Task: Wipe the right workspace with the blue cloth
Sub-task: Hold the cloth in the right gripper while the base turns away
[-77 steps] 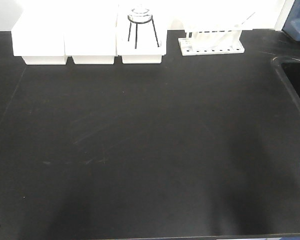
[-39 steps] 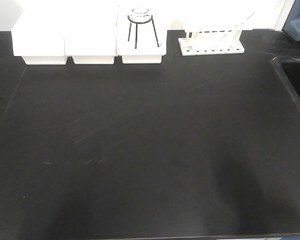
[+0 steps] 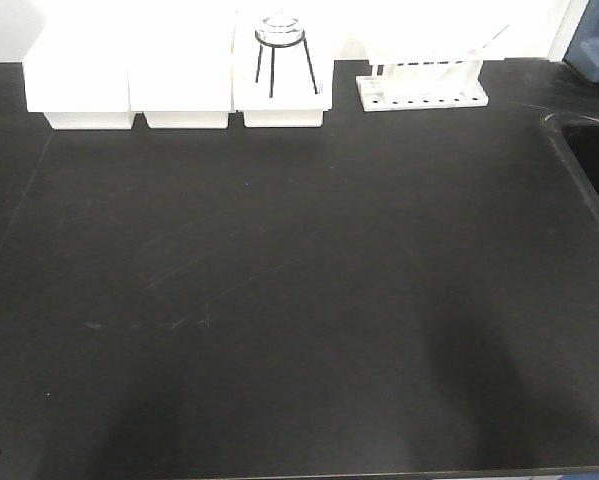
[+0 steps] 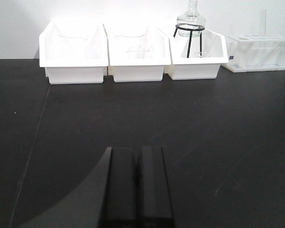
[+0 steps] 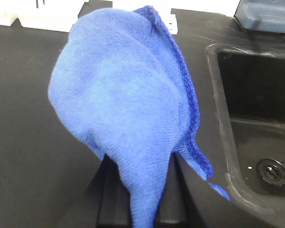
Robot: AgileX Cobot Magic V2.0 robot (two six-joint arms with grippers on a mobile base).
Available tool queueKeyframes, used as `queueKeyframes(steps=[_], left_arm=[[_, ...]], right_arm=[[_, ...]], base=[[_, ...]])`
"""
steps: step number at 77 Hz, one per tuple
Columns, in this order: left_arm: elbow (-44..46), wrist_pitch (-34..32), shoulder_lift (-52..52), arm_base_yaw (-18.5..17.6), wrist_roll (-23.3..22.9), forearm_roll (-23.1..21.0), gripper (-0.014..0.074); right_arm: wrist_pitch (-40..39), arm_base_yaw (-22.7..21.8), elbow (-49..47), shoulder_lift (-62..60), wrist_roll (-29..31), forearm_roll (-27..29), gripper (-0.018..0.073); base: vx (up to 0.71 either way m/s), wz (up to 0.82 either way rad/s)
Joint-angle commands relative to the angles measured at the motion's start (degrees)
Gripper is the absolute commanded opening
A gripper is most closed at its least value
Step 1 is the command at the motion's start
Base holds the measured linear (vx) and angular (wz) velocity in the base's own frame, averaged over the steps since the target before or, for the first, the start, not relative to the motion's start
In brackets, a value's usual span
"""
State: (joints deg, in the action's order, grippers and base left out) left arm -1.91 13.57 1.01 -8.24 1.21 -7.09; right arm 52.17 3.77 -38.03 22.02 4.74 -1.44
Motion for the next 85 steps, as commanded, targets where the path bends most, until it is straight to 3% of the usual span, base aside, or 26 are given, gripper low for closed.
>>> queueKeyframes(steps=[1,46,85], left_arm=[[1.4,-4.7,0.0,-0.4,0.1,-0.3,-0.0006],[1.4,-4.7,0.0,-0.4,0.1,-0.3,-0.0006],[1.4,-4.7,0.0,-0.4,0.1,-0.3,-0.0006]], right_arm=[[-4.2,-0.1,-1.5,0.4,0.4,-0.5,-0.0004],[-4.3,-0.1,-1.5,0.4,0.4,-0.5,-0.0004],[-4.4,-0.1,-1.5,0.4,0.4,-0.5,-0.0004]], base=[[0.0,0.0],[-0.03,0.0],[-0.22,-0.12]])
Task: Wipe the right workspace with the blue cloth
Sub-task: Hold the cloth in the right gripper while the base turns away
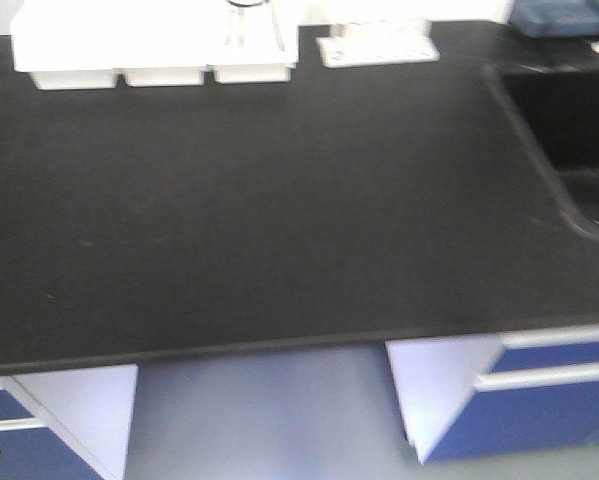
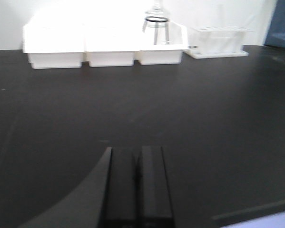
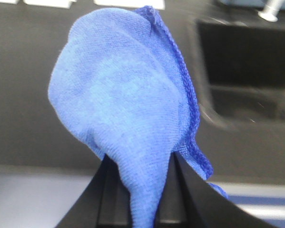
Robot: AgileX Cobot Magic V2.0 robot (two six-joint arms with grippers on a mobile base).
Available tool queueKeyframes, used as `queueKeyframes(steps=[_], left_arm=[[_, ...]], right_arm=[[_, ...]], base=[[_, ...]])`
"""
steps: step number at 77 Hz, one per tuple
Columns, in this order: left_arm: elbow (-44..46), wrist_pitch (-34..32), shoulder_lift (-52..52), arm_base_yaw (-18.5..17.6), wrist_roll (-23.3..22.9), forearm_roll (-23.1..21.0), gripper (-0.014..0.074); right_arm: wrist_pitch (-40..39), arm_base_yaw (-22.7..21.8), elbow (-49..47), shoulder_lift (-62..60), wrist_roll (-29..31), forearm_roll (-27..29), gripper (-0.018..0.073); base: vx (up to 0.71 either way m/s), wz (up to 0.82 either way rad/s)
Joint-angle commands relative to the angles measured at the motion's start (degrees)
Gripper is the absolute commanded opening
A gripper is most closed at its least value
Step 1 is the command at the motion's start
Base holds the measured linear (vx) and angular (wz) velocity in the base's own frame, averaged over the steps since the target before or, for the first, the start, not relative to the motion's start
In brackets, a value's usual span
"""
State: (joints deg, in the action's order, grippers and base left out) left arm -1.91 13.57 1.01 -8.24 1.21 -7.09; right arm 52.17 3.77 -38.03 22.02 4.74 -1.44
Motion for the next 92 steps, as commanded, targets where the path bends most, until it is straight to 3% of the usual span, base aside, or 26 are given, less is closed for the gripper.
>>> queueKeyframes(steps=[1,92], left_arm=[[1.4,-4.7,0.0,-0.4,0.1,-0.3,-0.0006],[1.4,-4.7,0.0,-0.4,0.1,-0.3,-0.0006]], right_arm=[[-4.4,-0.1,-1.5,0.4,0.4,-0.5,-0.0004],[-4.4,-0.1,-1.5,0.4,0.4,-0.5,-0.0004]], base=[[-0.27,-0.46],[-0.24,-0.59]])
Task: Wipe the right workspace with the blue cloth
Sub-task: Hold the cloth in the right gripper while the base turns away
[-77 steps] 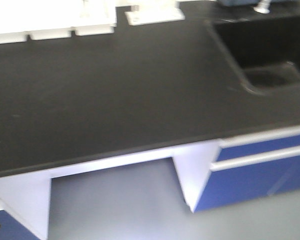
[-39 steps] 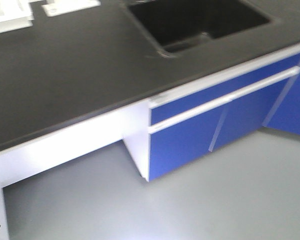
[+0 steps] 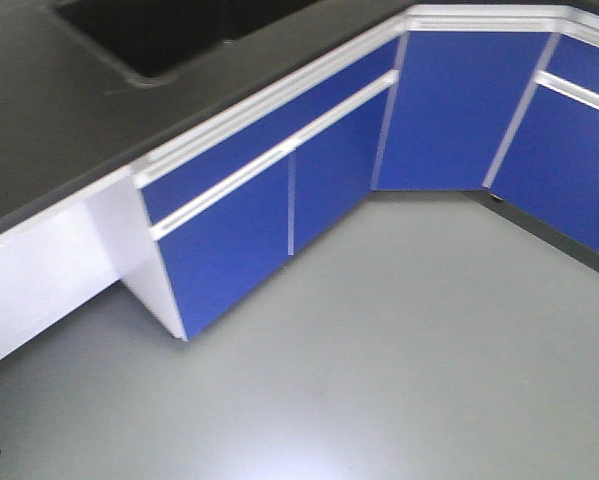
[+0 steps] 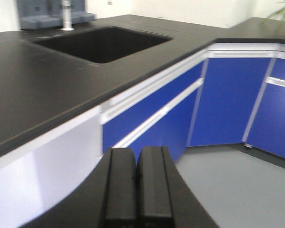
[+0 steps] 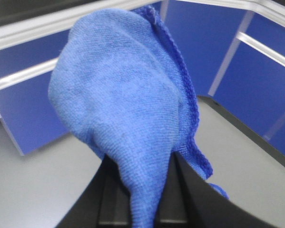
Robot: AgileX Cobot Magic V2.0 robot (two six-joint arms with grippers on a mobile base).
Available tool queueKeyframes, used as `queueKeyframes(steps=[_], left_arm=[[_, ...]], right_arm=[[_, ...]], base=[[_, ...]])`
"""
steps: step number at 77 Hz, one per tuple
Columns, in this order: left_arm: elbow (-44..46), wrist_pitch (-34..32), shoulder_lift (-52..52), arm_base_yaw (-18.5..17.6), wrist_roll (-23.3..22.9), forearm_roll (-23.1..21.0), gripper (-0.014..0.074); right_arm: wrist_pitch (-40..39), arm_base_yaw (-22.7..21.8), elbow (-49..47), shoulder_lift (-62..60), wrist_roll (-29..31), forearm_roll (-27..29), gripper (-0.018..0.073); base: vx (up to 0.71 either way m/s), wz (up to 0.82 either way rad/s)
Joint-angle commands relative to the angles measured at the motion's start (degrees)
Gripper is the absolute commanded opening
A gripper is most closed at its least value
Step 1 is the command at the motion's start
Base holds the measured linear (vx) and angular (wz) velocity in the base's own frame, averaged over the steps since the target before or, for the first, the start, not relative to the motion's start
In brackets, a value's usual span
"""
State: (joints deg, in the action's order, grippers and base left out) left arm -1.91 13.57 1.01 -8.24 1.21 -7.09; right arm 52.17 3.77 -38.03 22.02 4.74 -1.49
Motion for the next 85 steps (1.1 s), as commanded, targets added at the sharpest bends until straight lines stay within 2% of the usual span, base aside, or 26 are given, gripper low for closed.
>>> queueKeyframes(steps=[1,85], left_arm=[[1.4,-4.7,0.0,-0.4,0.1,-0.3,-0.0006],[1.4,-4.7,0.0,-0.4,0.1,-0.3,-0.0006]], right_arm=[[-4.4,-0.1,-1.5,0.4,0.4,-0.4,-0.0004],[-4.4,-0.1,-1.5,0.4,0.4,-0.4,-0.0004]], base=[[-0.17,-0.66],[-0.12,-0.74]])
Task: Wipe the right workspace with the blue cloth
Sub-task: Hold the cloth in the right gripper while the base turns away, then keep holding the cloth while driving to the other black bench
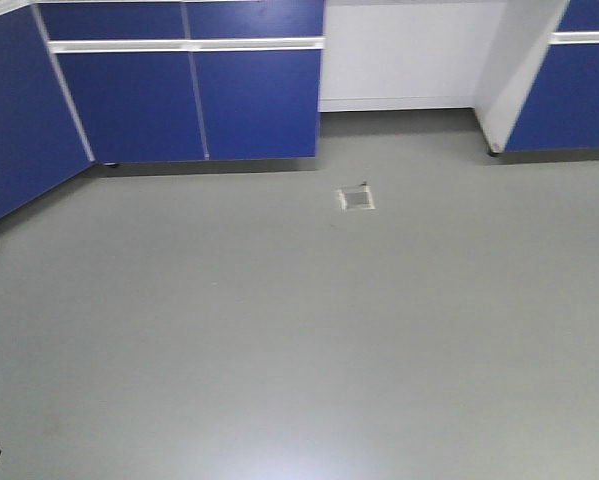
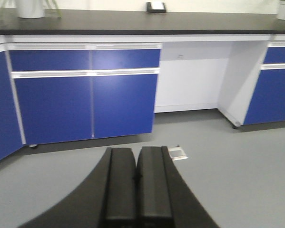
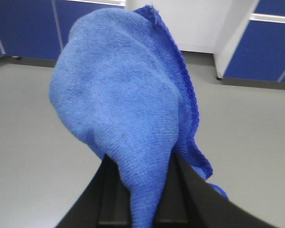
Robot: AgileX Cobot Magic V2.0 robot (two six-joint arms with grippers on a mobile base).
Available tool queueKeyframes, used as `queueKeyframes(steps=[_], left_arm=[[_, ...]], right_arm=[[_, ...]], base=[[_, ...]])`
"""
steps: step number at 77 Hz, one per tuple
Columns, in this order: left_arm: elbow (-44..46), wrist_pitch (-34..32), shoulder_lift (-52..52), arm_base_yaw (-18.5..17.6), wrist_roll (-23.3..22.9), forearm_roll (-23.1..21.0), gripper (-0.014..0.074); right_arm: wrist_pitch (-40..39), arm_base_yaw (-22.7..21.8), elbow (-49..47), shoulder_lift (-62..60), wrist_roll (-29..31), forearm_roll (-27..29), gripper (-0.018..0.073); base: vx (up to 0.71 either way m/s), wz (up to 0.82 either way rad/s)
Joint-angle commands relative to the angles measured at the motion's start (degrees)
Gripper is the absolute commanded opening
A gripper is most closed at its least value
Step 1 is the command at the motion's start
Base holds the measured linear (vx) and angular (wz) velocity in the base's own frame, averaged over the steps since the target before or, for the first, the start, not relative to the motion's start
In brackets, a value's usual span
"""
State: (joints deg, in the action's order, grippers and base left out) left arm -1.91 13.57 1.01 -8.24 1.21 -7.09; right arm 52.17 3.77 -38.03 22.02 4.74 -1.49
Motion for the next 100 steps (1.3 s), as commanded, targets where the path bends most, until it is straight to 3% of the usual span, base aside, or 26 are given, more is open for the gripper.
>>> queueKeyframes(steps=[1,100], left_arm=[[1.4,-4.7,0.0,-0.4,0.1,-0.3,-0.0006],[1.4,-4.7,0.0,-0.4,0.1,-0.3,-0.0006]], right_arm=[[-4.4,-0.1,-1.5,0.4,0.4,-0.4,-0.0004],[-4.4,-0.1,-1.5,0.4,0.4,-0.4,-0.0004]], base=[[-0.01,-0.47],[0.15,-0.48]])
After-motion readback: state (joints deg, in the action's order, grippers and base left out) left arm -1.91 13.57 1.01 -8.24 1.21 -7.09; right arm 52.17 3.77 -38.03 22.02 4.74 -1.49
